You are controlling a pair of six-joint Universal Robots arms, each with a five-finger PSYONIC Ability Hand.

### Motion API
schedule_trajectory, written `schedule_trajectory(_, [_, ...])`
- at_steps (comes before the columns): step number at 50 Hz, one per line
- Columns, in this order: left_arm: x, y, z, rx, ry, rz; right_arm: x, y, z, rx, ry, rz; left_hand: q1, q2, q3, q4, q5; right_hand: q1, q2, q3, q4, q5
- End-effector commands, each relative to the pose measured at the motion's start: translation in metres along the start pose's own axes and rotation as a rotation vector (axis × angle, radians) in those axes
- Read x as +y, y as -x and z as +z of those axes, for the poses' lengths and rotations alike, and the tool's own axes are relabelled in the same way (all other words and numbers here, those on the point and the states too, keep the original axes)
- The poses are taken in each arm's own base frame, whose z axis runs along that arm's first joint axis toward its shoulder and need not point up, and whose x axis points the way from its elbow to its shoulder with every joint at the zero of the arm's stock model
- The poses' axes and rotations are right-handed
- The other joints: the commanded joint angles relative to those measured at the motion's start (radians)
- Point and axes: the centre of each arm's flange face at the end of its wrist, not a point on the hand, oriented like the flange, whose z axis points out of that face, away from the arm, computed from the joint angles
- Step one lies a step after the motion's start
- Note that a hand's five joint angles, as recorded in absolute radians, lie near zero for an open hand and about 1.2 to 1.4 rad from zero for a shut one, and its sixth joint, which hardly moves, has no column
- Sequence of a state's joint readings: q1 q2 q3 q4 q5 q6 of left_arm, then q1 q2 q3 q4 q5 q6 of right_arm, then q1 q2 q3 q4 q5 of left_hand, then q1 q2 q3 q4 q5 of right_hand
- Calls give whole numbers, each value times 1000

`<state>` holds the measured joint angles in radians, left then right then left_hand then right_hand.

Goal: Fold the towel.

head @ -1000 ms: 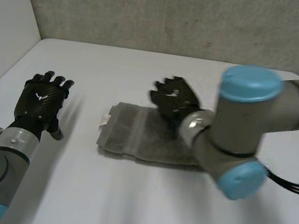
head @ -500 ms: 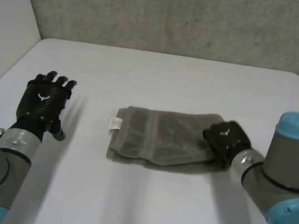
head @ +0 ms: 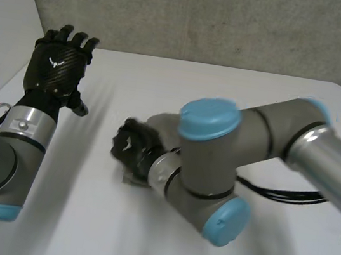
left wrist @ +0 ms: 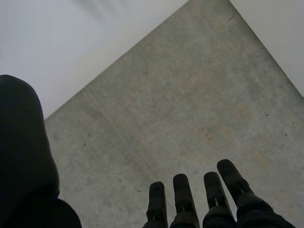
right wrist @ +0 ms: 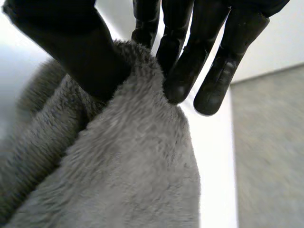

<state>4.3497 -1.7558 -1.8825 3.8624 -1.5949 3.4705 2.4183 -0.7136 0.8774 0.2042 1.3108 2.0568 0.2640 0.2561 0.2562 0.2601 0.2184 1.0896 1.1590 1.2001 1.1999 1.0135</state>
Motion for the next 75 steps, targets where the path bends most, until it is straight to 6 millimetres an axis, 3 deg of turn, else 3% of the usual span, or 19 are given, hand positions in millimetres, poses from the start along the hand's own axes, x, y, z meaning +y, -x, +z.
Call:
schedule_trajectory(1, [1, -4, 10, -29, 5, -9, 5, 6, 4, 6, 44, 105, -86, -78, -78, -82, -215, -915, -984, -1026, -1025, -1013])
schedule_trajectory(4, [3, -6, 11, -24, 7, -10, 3, -2, 1, 37, 53, 162, -86, -78, -78, -82, -215, -915, -984, -1026, -1025, -1013])
schedule_trajectory(6, [5, -12, 14, -10, 10, -14, -1, -29, -14, 103, 42, 314, -86, -78, -78, -82, -215, -915, -984, -1026, -1025, -1013])
schedule_trajectory(7, [5, -12, 14, -10, 10, -14, -1, -29, -14, 103, 42, 315, -86, -78, -78, -82, -215, -915, -984, -1026, -1025, -1013])
schedule_trajectory(12, [5, -35, 11, 50, 7, -30, 25, -69, -48, 236, 51, 640, -77, -69, -69, -73, -206, -915, -984, -1026, -1025, -1013])
schedule_trajectory(15, [4, -50, 6, 91, 6, -40, 40, -79, -61, 283, 61, 747, -77, -69, -69, -73, -206, -915, -984, -1026, -1025, -1013])
schedule_trajectory(20, [7, -74, -3, 157, 16, -49, 71, -77, -67, 306, 131, 835, -65, -57, -57, -61, -194, -915, -984, -1026, -1025, -1013])
schedule_trajectory(24, [13, -93, -12, 213, 42, -50, 77, -73, -67, 301, 147, 854, -62, -54, -54, -58, -191, -915, -984, -1026, -1025, -1013])
schedule_trajectory(29, [48, -115, -29, 299, 175, -21, 104, -50, -46, 287, 186, 873, -62, -54, -54, -58, -191, -915, -984, -1026, -1025, -1013])
schedule_trajectory(35, [70, -121, -39, 347, 294, -2, 117, -34, -34, 264, 214, 905, -62, -54, -54, -58, -191, -915, -984, -1026, -1025, -1013])
schedule_trajectory(40, [73, -120, -42, 356, 327, 7, 120, -32, -33, 266, 219, 934, -62, -54, -54, -58, -191, -915, -984, -1026, -1025, -1013])
schedule_trajectory(43, [69, -117, -39, 345, 316, 4, 125, -37, -36, 284, 224, 952, -65, -57, -57, -61, -194, -915, -984, -1026, -1025, -1013])
schedule_trajectory(48, [42, -105, -26, 304, 240, -15, 120, -54, -44, 328, 198, 956, -65, -57, -57, -61, -194, -915, -984, -1026, -1025, -1013])
schedule_trajectory(51, [5, -87, -9, 246, 140, -34, 106, -88, -65, 418, 131, 964, -68, -60, -60, -64, -197, -915, -984, -1026, -1025, -1013])
schedule_trajectory(52, [5, -87, -9, 246, 140, -34, 106, -88, -65, 418, 131, 964, -68, -60, -60, -64, -197, -915, -984, -1026, -1025, -1013])
schedule_trajectory(57, [-45, -61, 6, 195, 86, -87, 86, -138, -99, 616, 61, 988, -80, -72, -72, -76, -209, -915, -984, -1026, -1025, -1013])
schedule_trajectory(59, [-54, -54, 9, 185, 104, -117, 83, -146, -106, 660, 57, 981, -83, -75, -75, -79, -212, -915, -984, -1026, -1025, -1013])
schedule_trajectory(68, [-80, -16, 18, 118, 299, -328, 73, -176, -137, 808, 46, 956, -71, -63, -63, -67, -200, -915, -984, -1026, -1025, -1013])
schedule_trajectory(75, [-83, -7, 15, 67, 359, -365, 80, -181, -144, 829, 69, 969, -71, -63, -63, -67, -200, -915, -984, -1026, -1025, -1013])
